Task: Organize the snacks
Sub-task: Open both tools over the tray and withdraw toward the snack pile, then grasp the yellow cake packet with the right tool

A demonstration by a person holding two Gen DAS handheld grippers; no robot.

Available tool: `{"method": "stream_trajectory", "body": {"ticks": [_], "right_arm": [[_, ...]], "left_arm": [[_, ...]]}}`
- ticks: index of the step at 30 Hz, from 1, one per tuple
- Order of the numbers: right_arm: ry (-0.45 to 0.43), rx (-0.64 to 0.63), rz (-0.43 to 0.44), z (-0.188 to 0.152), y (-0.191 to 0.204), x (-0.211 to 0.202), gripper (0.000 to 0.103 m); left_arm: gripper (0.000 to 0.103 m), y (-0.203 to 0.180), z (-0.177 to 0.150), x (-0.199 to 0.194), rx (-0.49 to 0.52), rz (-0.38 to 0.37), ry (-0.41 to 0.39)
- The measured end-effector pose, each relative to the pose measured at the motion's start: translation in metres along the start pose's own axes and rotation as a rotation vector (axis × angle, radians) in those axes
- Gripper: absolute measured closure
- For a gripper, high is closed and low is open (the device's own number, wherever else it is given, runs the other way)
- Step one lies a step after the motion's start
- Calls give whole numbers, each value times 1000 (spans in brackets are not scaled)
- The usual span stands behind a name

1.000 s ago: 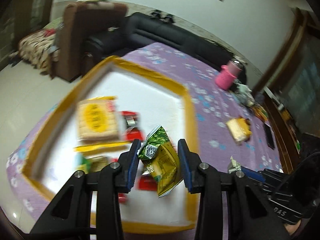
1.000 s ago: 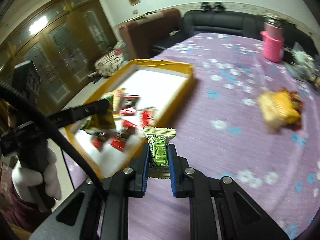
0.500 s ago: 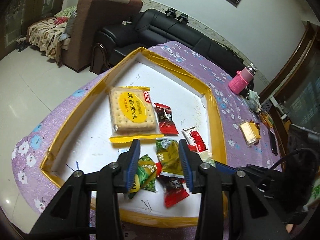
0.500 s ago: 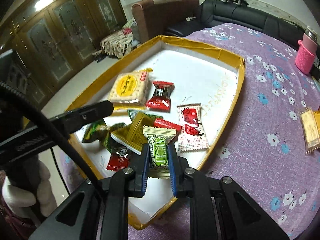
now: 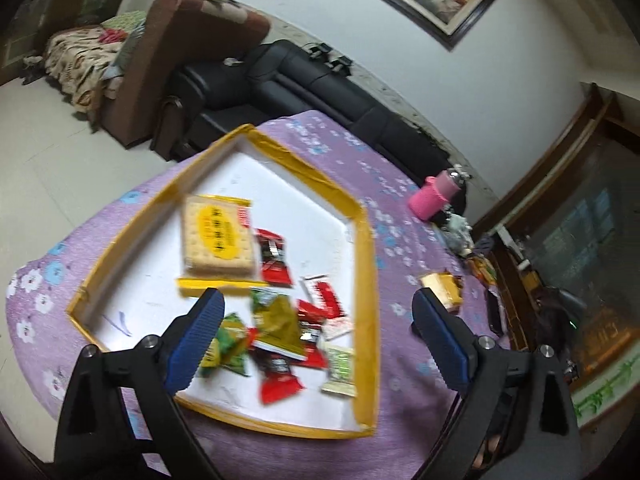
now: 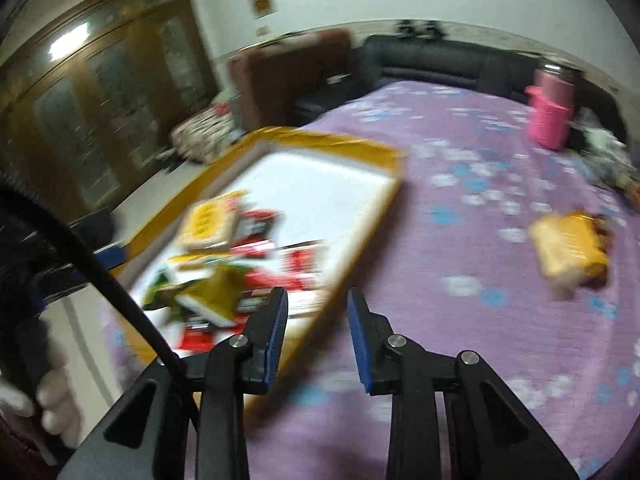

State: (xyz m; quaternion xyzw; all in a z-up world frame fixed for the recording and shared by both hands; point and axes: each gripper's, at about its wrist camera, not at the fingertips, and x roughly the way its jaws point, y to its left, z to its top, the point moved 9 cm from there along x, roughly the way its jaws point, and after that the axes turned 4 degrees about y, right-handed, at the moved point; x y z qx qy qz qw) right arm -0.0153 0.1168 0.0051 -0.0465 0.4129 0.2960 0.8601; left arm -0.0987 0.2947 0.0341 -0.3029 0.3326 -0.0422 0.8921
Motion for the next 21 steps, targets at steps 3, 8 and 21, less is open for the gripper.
{"method": "stream_trajectory", "body": {"ticks": [3,8,21], "right_arm": [[-19,134,-94,8,-75,-14,73],[-54,324,-212,30,-192,-23,71],[62,330,259,39,-163,16,76]], "left_arm": [[8,-13,-4,2,1,-26,0],[8,-24,-9,12,-6,-42,30],[8,-46,-23,29,53,-22,87]]}}
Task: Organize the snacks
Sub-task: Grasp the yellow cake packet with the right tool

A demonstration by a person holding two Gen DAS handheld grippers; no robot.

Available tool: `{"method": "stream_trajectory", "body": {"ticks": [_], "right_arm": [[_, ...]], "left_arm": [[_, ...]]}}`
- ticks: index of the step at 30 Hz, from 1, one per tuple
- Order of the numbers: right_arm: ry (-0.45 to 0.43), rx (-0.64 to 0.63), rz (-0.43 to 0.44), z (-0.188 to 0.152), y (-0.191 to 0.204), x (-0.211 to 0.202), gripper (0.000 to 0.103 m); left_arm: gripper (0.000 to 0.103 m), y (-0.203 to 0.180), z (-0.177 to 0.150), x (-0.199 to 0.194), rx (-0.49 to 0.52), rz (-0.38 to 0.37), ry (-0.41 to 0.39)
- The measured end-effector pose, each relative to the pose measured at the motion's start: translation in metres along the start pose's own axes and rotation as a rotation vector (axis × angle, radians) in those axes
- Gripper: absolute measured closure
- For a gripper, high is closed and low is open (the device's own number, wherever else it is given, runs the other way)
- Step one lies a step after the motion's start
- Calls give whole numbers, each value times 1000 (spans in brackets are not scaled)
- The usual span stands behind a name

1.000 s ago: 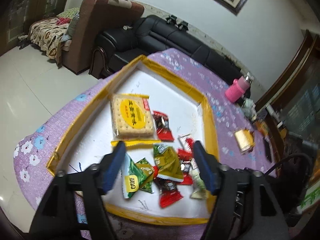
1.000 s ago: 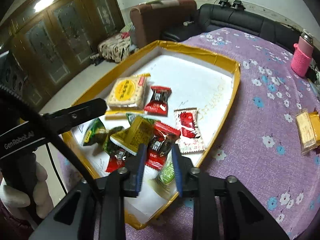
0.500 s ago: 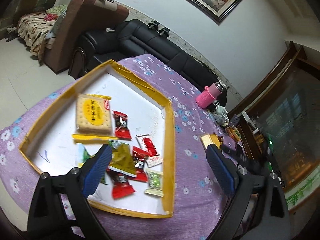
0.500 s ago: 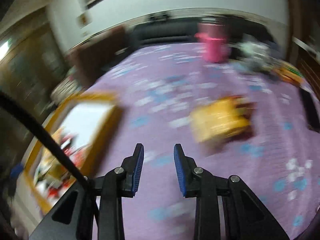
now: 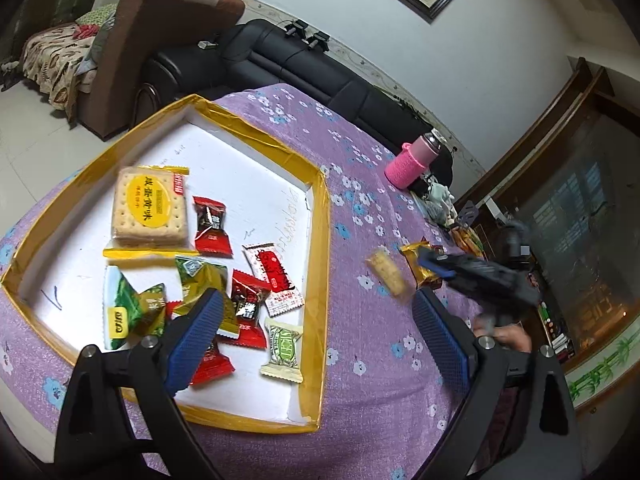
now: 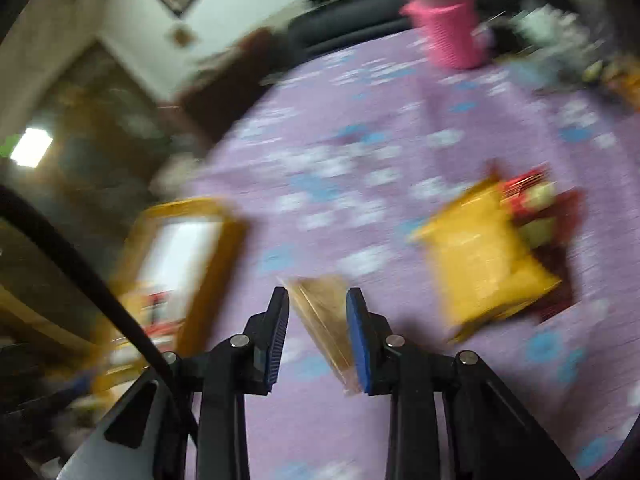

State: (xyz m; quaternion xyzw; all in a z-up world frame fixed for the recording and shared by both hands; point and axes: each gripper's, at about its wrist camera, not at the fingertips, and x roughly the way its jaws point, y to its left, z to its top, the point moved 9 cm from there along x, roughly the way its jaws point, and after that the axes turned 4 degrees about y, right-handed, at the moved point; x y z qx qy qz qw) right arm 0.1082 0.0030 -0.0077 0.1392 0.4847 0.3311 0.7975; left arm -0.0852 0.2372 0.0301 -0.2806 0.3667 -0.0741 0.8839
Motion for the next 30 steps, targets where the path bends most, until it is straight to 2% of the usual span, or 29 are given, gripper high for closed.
{"method": "stream_trajectory", "body": {"ticks": [2,4,5,8,10,14,15,16,19,21,26,30], "right_arm": [[-60,1,-14,4,-2,-23,75],[-116,8,-140,9,-19,-41,72],[-136,-11,-237,11,-29,-47,72],[-93,-28,-291,5,-36,-40,72],[-109,-59,-353,6,-37,-37,72],[-131,-126,-548,26,-52,-24,51],[-116,-139,-565,27,-54,-19,42],[-79,-153,-577,25,-57,-10,38],[-15,-194,-628,21,-63,5,38],[13,-204,-661,11,-64,12,61],[14,-150,-607,-9,-63,-5,62],[-38,-60,-533,-36,-62,-33,62]], "left_arm": [[8,-4,-2,4,12,-7,6],[8,-11,-5,10,32,-23,21],[8,-14,-6,12,41,-28,29],[8,-21,-12,18,67,-35,53],[8,-23,-13,18,73,-31,56],[8,-24,-14,17,78,-21,57],[8,-24,-14,17,78,-19,57],[8,-24,-14,17,78,-19,57],[8,-26,-15,18,80,-18,61],[8,-29,-16,22,82,-18,70],[8,-38,-20,25,109,-16,88],[8,-57,-24,36,154,-5,123]]}}
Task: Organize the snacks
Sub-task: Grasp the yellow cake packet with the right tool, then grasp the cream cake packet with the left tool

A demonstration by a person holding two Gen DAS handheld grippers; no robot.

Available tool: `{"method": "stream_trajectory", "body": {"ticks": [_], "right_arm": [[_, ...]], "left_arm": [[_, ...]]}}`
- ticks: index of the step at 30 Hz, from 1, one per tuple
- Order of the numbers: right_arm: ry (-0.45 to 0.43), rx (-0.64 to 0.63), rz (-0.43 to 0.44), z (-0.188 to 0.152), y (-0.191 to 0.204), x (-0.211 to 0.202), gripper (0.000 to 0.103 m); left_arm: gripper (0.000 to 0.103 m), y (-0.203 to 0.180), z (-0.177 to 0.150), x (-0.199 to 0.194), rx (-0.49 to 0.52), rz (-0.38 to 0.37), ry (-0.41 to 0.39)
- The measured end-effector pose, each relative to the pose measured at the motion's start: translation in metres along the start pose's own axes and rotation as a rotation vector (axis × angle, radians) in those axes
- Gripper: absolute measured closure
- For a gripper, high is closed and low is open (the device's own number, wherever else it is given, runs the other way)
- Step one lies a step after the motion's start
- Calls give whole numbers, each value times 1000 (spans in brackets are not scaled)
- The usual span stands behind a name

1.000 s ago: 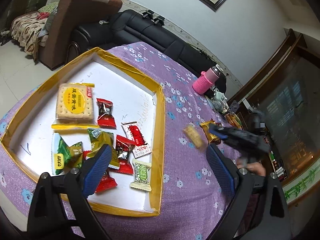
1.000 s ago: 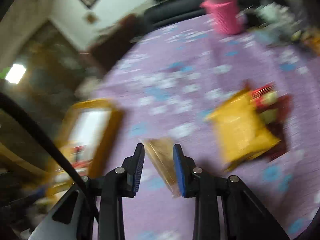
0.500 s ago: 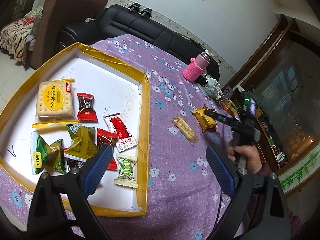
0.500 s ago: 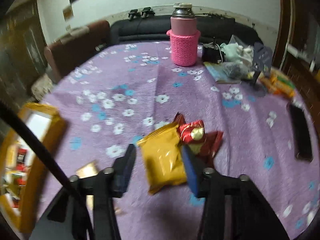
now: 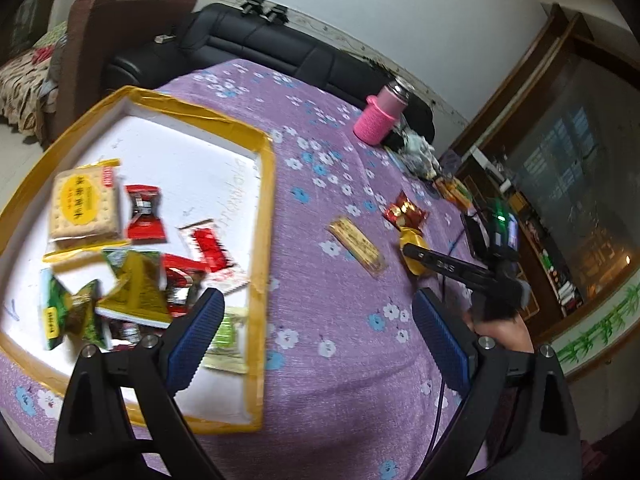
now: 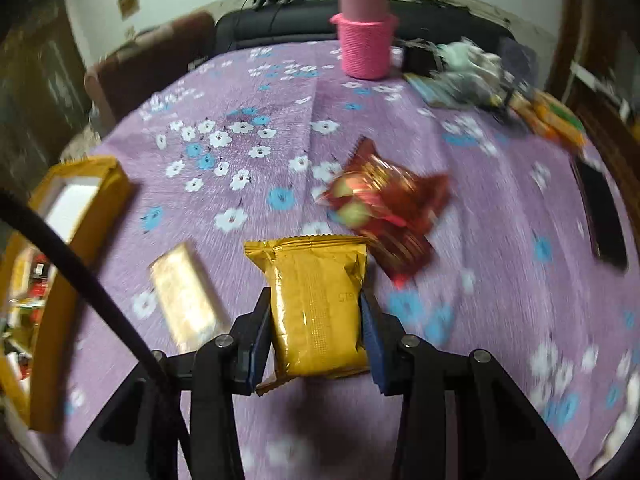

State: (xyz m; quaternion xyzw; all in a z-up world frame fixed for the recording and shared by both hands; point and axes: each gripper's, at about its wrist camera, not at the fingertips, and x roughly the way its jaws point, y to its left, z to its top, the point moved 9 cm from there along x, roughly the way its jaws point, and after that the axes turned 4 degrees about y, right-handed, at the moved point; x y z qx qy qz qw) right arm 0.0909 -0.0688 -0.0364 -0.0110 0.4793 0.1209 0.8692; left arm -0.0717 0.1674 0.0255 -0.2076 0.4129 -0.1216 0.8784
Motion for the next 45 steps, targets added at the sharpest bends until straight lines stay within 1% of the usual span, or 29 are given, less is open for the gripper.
{"method": "stream_trajectory", "body": {"ticks": [4,6,9,10,11,13,17,22,24,25,27,28,29,31,32,33,39,41,42,43,44,45], "right_arm": [[-80,18,-24,-14,-11,-16,62],[-109,41,10,-17,-16,-18,62],[-117,80,49,-16,-23,-16,62],[-114,85,60,-17,-25,-16,62],[-116,91,73,-18,-27,-17,62],[-113,104,83,-21,-31,-17,62],[-102,155,124,-21,-39,-16,62],[-97,179,138,-21,-43,-17,62],[-97,190,142,-21,-44,-18,62],[-97,193,144,-21,-45,-18,62],[-96,202,146,-22,-46,-18,62],[-95,204,145,-22,-47,-18,62],[-94,205,144,-22,-47,-18,62],[-95,203,139,-22,-47,-18,62],[-96,198,134,-22,-46,-18,62],[-96,194,130,-22,-46,-17,62],[-102,170,113,-23,-42,-17,62],[-104,161,106,-23,-40,-17,62],[-105,157,101,-23,-40,-16,62],[-106,155,97,-23,-40,-16,62],[-107,153,96,-23,-40,-16,62],[-108,153,96,-23,-40,-16,62]], "left_arm": [[8,-30,-1,24,61,2,60],[8,-46,-1,41,96,0,97],[9,-58,4,73,115,9,144],[11,-57,7,83,110,25,153],[15,-56,10,96,101,47,168],[19,-54,15,116,90,75,192],[19,-54,27,149,120,167,201],[19,-52,38,185,185,294,206],[19,-49,40,195,198,330,218],[19,-45,39,203,212,359,242],[18,-45,41,209,276,406,228],[24,-45,41,208,281,395,217],[38,-45,42,205,291,391,205],[54,-45,41,200,316,383,197],[57,-45,41,198,323,386,194],[58,-44,41,196,331,390,190],[58,-39,29,183,315,366,177],[55,-40,26,181,314,368,171],[53,-41,24,180,309,366,168],[47,-41,22,180,309,367,171],[38,-42,19,179,312,369,174],[33,-42,16,178,316,371,180]]}}
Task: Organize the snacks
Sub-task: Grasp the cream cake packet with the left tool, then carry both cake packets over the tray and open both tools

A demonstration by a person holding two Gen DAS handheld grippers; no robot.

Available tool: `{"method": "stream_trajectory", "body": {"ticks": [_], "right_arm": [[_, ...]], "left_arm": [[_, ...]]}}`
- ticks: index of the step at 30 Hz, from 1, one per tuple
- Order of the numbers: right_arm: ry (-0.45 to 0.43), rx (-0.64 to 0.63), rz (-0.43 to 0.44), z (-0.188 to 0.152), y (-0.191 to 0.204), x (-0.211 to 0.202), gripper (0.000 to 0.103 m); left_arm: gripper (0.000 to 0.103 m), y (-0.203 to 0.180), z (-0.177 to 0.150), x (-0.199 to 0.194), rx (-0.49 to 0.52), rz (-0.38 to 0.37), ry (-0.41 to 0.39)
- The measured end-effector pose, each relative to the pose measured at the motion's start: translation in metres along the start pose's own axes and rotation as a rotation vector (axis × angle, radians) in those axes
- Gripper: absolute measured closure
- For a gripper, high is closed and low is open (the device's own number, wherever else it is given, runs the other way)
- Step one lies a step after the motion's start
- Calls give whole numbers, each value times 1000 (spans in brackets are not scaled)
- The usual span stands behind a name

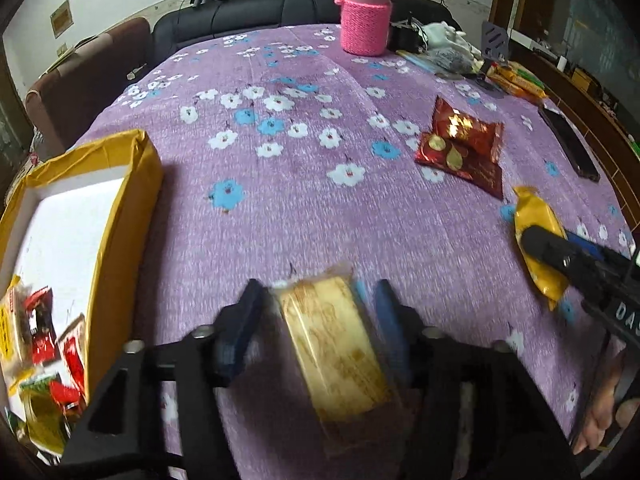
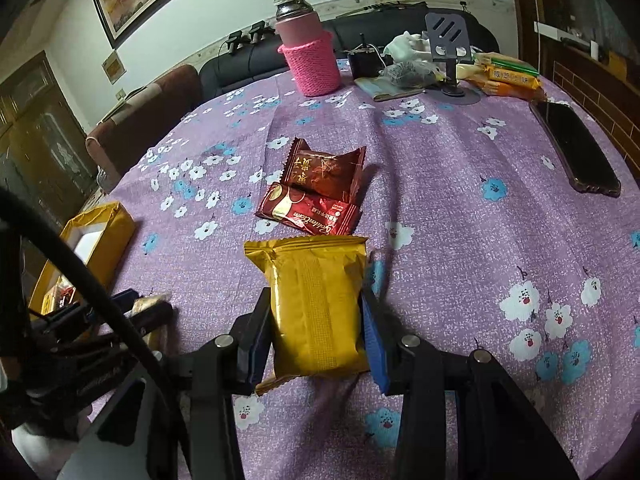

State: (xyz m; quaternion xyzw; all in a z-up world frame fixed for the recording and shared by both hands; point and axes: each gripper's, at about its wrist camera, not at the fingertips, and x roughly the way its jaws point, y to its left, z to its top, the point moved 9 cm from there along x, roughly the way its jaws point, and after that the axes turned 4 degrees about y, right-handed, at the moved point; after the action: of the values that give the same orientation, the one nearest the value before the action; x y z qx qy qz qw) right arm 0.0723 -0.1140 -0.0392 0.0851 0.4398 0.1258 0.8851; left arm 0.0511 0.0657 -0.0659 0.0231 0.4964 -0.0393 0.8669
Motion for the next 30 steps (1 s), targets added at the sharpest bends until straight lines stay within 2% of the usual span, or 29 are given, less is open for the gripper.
{"method": "stream_trajectory", "body": {"ticks": [1,2,4,6,8,9,15,19,25,30], "right_arm": [[-1,1,0,0,0,0,62],[-1,2,0,0,0,0,62],[-1,1,-1,0,0,0,62],[-2,-2,-5,0,0,0,62],[-2,-2,-7,0,0,0,62],[-3,-1,-9,0,0,0,62],[-9,-3,-13,0,0,0,62],[-21,-4,-17,0,1,-1,62],[-84,11,-12,5,0,-11,62],[-159,16,-33,7,2,-21,62]], "left_arm": [[28,-2,-3,0,9,2,3],[27,-3,-5,-1,14,6,0],[27,-4,-8,-3,15,-5,-9],[32,-3,-10,-5,14,-15,-24],[66,-3,-11,-10,24,-17,-48],[67,-3,-12,-11,24,-18,-48],[67,3,-16,-20,-31,-82,-60],[67,7,-14,-41,-68,-119,-105],[68,19,-12,-78,-111,-165,-172],[67,47,-18,-110,-171,-205,-232]]}}
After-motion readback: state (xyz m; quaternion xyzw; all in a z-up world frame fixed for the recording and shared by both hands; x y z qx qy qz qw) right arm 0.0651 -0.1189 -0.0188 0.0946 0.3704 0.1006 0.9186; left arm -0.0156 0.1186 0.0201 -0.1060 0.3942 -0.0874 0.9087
